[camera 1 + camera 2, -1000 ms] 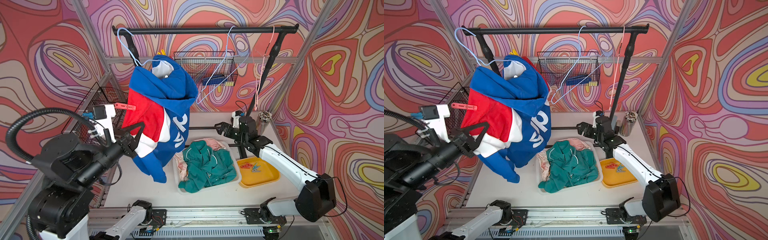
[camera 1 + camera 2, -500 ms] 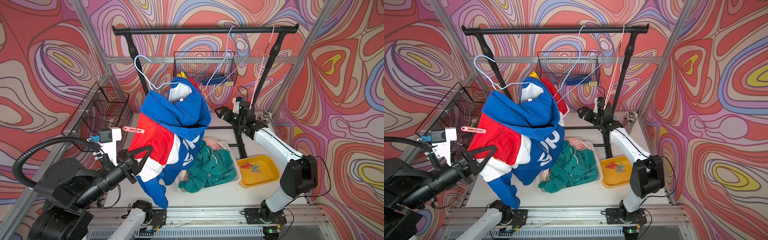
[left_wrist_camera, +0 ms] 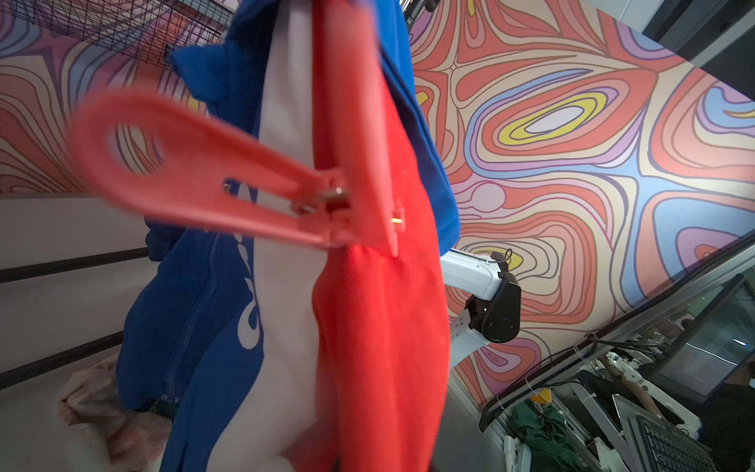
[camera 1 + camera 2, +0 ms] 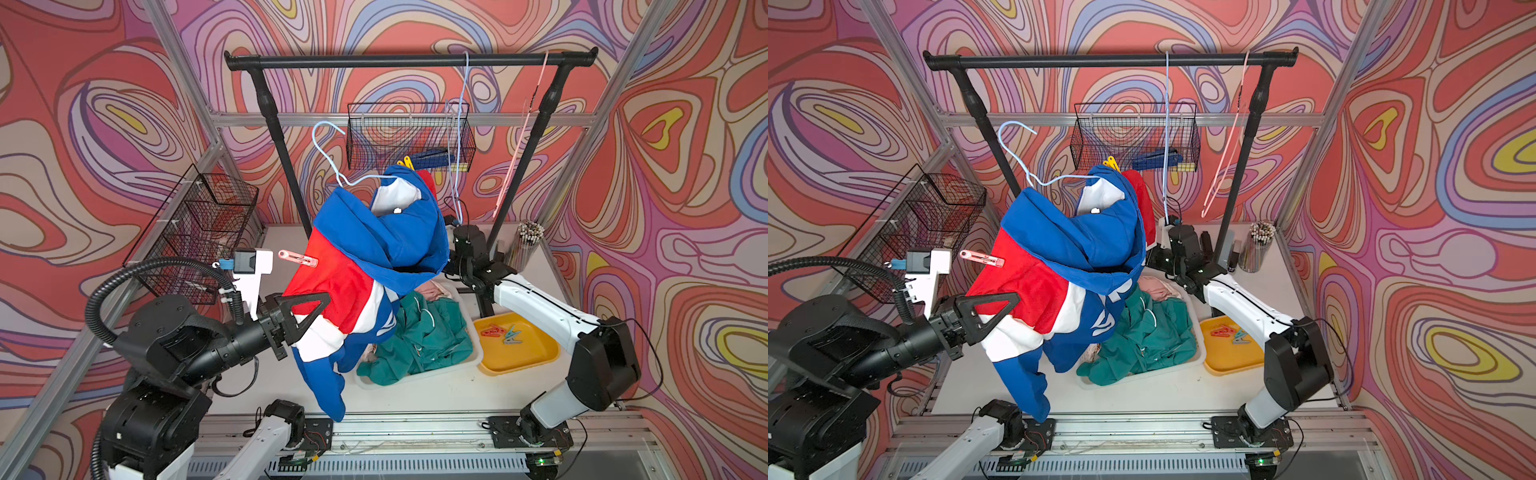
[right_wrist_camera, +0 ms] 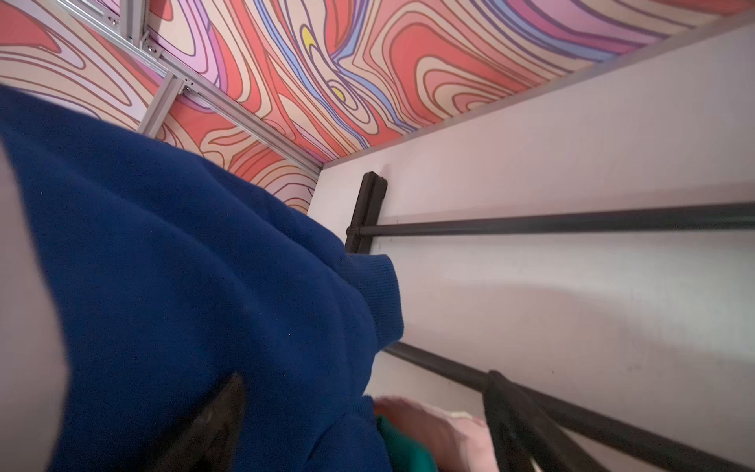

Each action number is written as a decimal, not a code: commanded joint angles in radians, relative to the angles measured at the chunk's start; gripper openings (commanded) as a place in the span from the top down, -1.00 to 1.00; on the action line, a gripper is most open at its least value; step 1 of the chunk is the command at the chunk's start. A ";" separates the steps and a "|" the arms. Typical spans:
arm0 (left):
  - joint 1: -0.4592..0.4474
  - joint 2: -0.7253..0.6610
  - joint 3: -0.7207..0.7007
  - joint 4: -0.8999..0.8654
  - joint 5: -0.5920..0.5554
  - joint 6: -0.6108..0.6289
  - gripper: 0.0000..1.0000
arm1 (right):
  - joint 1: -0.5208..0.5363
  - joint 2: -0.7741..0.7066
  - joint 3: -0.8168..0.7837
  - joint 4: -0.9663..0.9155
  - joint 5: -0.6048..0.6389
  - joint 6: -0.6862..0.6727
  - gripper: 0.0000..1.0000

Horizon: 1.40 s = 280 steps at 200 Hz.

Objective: Remove the clothespins securing jackets to the hanger
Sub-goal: Place the hanger in the basket.

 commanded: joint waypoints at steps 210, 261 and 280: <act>-0.458 0.238 -0.643 0.722 -0.345 0.367 1.00 | -0.192 -0.583 -0.364 -0.432 0.349 0.020 -0.96; -0.464 0.218 -0.741 0.788 -0.458 0.479 1.00 | -0.339 -0.578 -0.380 -0.441 0.254 0.015 -0.96; -0.467 0.156 -0.772 0.767 -0.480 0.501 1.00 | -0.357 -0.586 -0.370 -0.434 0.261 0.005 -0.97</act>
